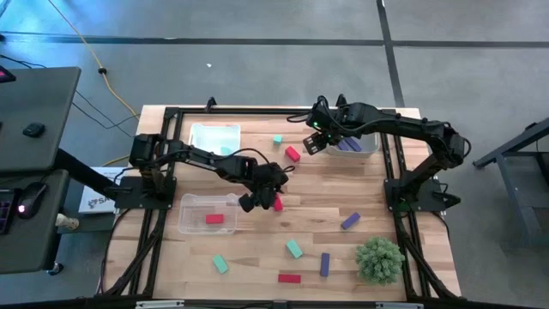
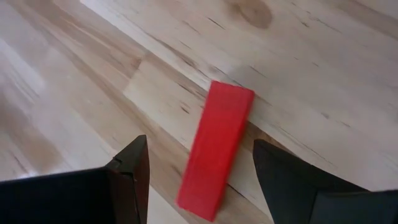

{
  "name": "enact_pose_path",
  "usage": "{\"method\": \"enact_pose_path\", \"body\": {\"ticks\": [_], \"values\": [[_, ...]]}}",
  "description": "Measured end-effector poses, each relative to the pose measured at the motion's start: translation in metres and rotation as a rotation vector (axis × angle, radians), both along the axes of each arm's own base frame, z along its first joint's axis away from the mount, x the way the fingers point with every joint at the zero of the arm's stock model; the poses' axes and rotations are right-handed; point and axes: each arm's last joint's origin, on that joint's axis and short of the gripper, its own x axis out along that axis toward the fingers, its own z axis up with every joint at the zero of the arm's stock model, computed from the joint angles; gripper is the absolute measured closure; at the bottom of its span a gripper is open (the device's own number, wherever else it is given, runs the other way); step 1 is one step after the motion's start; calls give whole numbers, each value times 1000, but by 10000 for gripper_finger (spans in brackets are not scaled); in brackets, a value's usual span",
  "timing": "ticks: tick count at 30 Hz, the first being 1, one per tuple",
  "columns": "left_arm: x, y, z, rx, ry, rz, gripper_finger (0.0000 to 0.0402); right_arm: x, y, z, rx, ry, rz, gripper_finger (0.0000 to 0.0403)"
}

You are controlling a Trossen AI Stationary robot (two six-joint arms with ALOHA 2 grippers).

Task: Sort & place blocks by color
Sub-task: Put the center red block into the transparent bin

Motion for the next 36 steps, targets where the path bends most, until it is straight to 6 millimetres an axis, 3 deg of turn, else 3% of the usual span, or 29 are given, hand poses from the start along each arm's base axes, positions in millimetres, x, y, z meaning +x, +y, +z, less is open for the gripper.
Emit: {"method": "enact_pose_path", "body": {"ticks": [15,36], "values": [[4,6,6,7,5,-11,202,0,0,0,1,-1,-2,218],[8,8,-32,-10,116,-12,202,1,0,0,-1,-12,-3,218]]}}
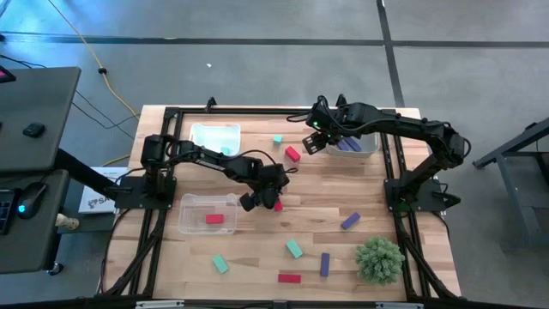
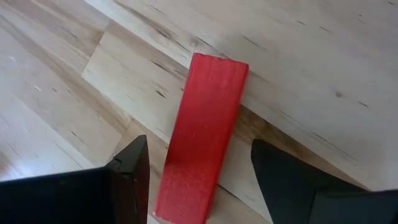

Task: Sort & place blocks by color
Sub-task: Put the center red block into the transparent bin

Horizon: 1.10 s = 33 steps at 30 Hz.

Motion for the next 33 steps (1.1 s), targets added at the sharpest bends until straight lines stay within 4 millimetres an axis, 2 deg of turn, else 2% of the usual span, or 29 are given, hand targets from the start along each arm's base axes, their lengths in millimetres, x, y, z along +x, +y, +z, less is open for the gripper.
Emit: {"method": "enact_pose_path", "body": {"ticks": [5,15,22,33], "values": [[-2,-1,-3,-13,26,8,224,0,0,0,0,1,0,218],[-4,-2,-4,-53,42,1,339,0,0,0,-1,3,6,218],[-4,-2,-5,-80,52,57,393,0,0,0,-3,5,11,218],[-5,-2,4,-230,56,242,401,0,0,0,-3,5,11,218]]}}
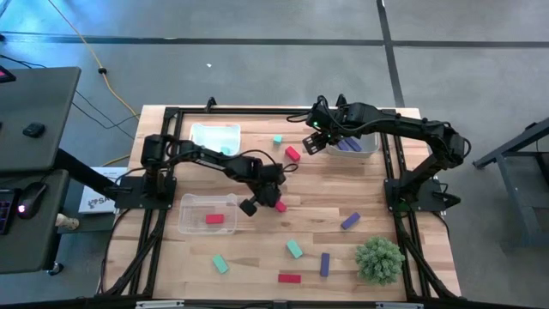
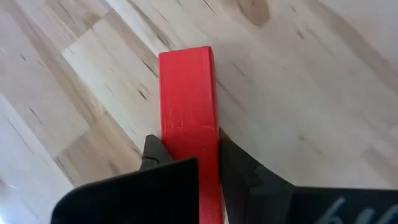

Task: Sort & place blocks by color
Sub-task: Put the center red block into the transparent bin

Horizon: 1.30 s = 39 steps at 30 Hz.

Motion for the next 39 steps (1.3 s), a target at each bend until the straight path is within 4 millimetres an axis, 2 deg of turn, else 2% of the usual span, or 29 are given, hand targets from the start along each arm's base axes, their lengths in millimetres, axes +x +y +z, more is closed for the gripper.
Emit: {"method": "enact_pose_path", "body": {"ticks": [4,11,19,23,29,34,39], "values": [[-4,0,9,-36,12,78,401,0,0,0,0,0,0,218],[-7,2,37,-78,-43,229,401,0,0,0,17,-9,4,218],[-22,2,89,-86,-150,417,401,1,0,0,5,2,44,218],[-40,1,118,-79,-175,507,401,1,0,0,-1,5,61,218],[-74,-3,150,-65,-155,708,401,1,0,0,-6,5,71,218],[-101,-10,169,-90,-128,813,401,1,0,0,-8,6,89,218],[-124,-20,180,-91,-87,903,401,1,0,0,-17,15,117,218]]}}
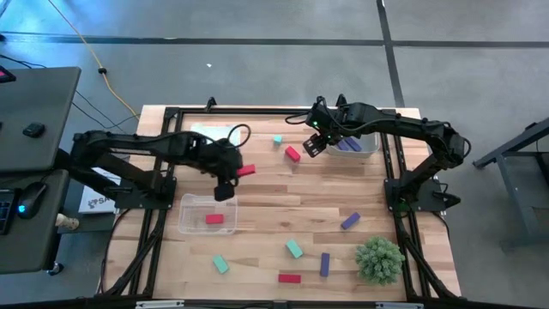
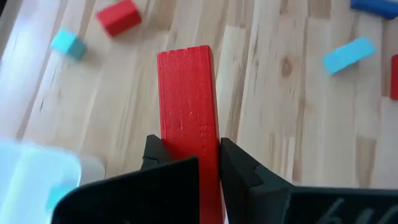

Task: Sort & place blocks by color
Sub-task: Put the center red block into the transparent bin

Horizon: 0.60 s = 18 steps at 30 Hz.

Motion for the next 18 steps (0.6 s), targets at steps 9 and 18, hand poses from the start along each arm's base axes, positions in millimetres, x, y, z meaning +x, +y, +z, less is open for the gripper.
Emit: {"method": "enact_pose_path", "body": {"ticks": [9,18], "values": [[-26,-29,-13,-56,75,86,401,0,0,0,0,3,18,218],[-42,-59,-40,-88,138,128,401,0,1,0,25,-5,33,218]]}}
